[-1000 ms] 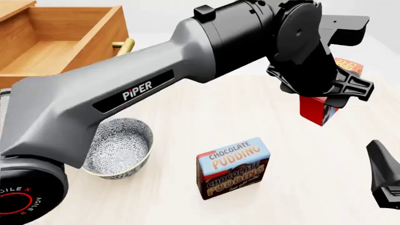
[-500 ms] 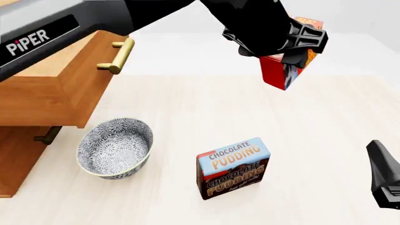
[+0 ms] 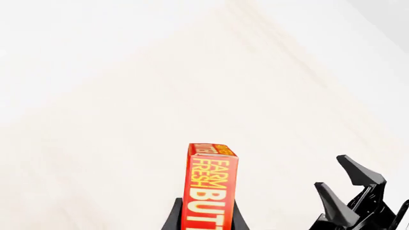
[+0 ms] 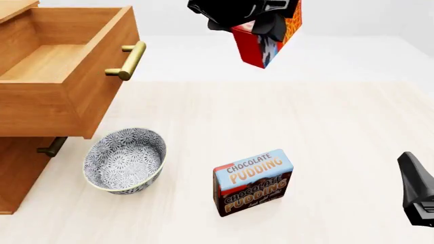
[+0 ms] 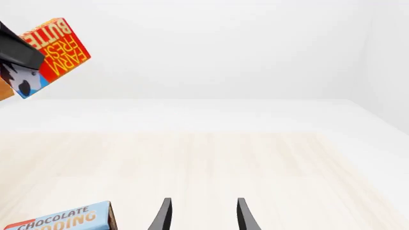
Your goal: Put the butter at the back in the top drawer of the cabinet and close it.
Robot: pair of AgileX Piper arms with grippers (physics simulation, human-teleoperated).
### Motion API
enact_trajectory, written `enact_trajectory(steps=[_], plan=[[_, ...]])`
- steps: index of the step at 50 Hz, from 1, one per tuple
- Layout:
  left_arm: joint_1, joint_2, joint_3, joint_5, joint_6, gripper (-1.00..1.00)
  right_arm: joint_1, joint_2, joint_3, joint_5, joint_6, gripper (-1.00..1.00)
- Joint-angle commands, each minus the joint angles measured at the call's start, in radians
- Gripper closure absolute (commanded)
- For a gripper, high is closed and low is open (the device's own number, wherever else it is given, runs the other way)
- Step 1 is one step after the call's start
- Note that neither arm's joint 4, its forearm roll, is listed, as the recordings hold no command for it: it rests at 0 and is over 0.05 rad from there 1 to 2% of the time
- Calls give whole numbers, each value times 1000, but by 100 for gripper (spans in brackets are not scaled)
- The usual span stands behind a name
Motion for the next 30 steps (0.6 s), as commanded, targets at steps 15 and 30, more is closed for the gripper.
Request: enact_trajectory(steps=[15, 30], plan=[[115, -121, 33, 49, 89, 100, 0, 0, 0, 0, 0, -100], [180, -199, 61, 70, 103, 100, 0, 0, 0, 0, 0, -100]])
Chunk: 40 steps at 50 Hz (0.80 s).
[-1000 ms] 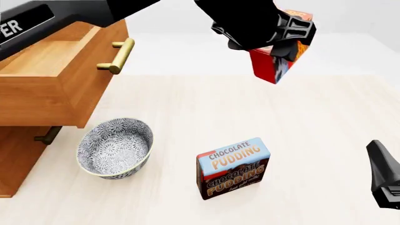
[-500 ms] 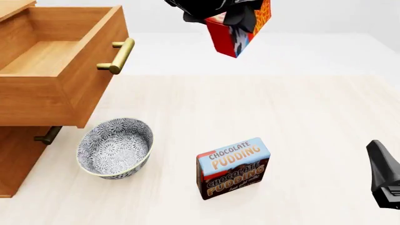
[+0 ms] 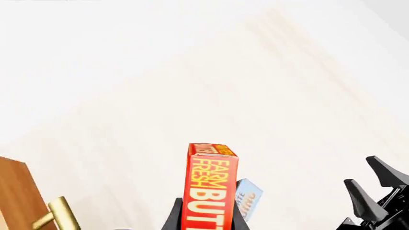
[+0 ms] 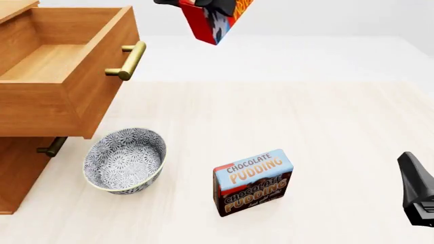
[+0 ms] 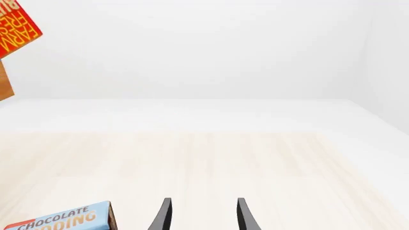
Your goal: Put the butter at the back in the top drawer of the cabinet and close it.
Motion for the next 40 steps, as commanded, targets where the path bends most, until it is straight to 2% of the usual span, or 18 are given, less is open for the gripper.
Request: enact_trajectory(steps=[1, 6, 31, 40], plan=[[51, -69, 12, 11, 32, 100, 0, 0, 0, 0, 0, -100], [77, -98, 37, 13, 33, 100, 0, 0, 0, 0, 0, -100], [174, -185, 35, 89, 73, 100, 0, 0, 0, 0, 0, -100], [247, -239, 74, 100, 87, 100, 0, 0, 0, 0, 0, -100]])
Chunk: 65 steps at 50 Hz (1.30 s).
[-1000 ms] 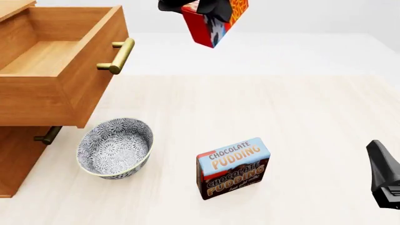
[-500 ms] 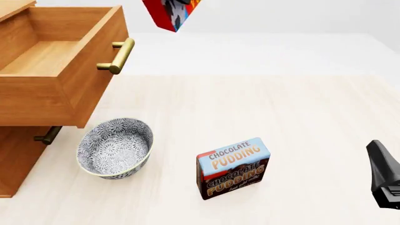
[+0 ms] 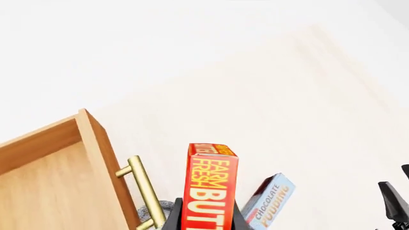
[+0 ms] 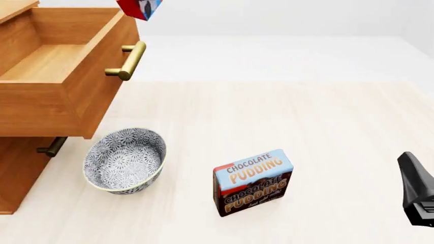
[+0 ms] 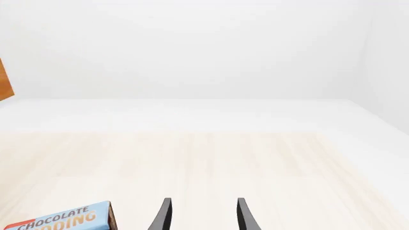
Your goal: Put the butter at the back in the top drawer of the cabinet and close it.
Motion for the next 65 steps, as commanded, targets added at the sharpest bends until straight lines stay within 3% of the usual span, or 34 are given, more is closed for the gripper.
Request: enact_trajectory(steps=[1, 27, 49, 65], plan=[[81, -68, 26, 18, 31, 100, 0, 0, 0, 0, 0, -100], [174, -123, 39, 55, 52, 100, 0, 0, 0, 0, 0, -100], [278, -203, 137, 56, 63, 100, 0, 0, 0, 0, 0, -100], [321, -218, 148, 58, 71, 100, 0, 0, 0, 0, 0, -100]])
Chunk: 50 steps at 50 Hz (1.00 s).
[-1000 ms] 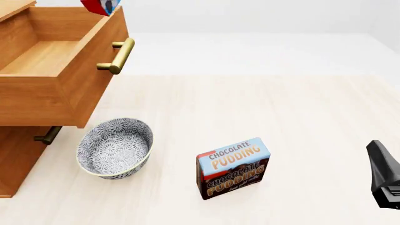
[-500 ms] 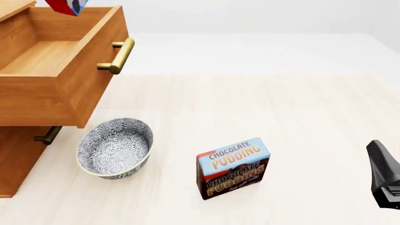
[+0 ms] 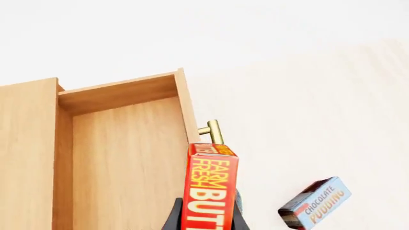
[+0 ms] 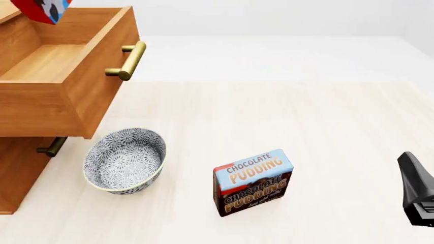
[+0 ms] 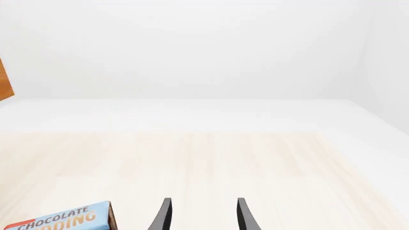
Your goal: Put the butter at the back in the top drawer of the cabinet and close it.
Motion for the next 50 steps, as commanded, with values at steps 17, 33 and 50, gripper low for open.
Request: enact_trajectory(steps=[17, 33, 50], plan=[[102, -59, 38, -5, 35, 100, 0, 0, 0, 0, 0, -100], [141, -86, 97, -28, 18, 100, 0, 0, 0, 0, 0, -100], [168, -81, 151, -70, 11, 100, 0, 0, 0, 0, 0, -100]])
